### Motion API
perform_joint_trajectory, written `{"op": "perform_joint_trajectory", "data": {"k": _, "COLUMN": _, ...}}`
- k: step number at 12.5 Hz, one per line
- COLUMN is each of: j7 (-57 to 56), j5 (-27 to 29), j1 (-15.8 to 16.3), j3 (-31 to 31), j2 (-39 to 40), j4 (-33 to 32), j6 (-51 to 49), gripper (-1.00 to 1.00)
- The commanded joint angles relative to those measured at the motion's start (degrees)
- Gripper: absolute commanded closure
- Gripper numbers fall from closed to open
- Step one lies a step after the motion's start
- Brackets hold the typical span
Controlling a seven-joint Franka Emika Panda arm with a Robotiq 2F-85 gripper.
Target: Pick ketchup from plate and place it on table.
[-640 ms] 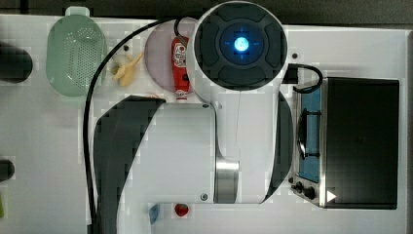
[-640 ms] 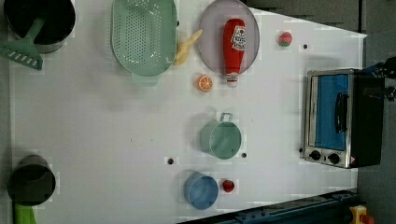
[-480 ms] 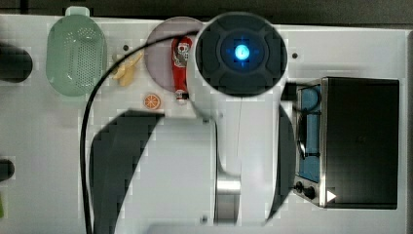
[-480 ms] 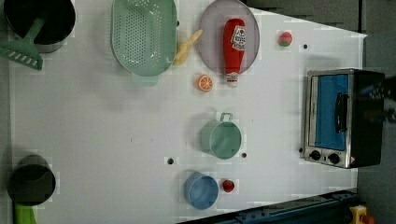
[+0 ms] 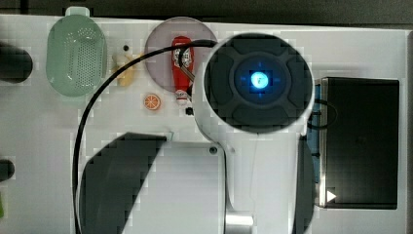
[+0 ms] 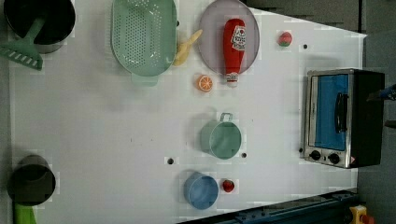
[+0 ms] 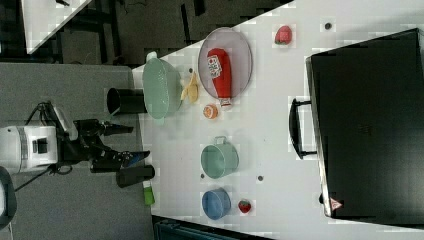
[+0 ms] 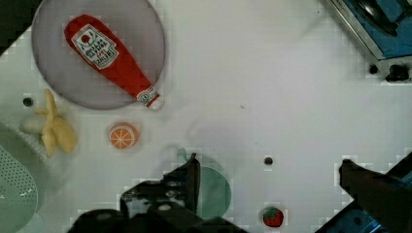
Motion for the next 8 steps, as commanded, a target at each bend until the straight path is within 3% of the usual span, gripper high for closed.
{"op": "perform_joint_trajectory", "data": {"k": 1, "j7": -1.1, "j5": 0.2, "j1": -0.3, "j3": 2.1, "j2": 6.7, "j4": -0.7, "j6": 0.5, "gripper": -1.00}}
{"op": "perform_joint_trajectory", "data": {"k": 4, "j7": -2.1, "j5": 0.2, "j1": 0.1, "j3": 3.8, "j2": 11.9, "j4": -0.6, "j6": 4.2, "gripper": -1.00}}
{"op": "perform_joint_trajectory", "data": {"k": 8, "j7": -13.7, "j5": 0.2, "j1": 0.7, "j3": 5.4, "j2": 19.2, "j4": -0.6, "j6": 12.2, "gripper": -1.00}}
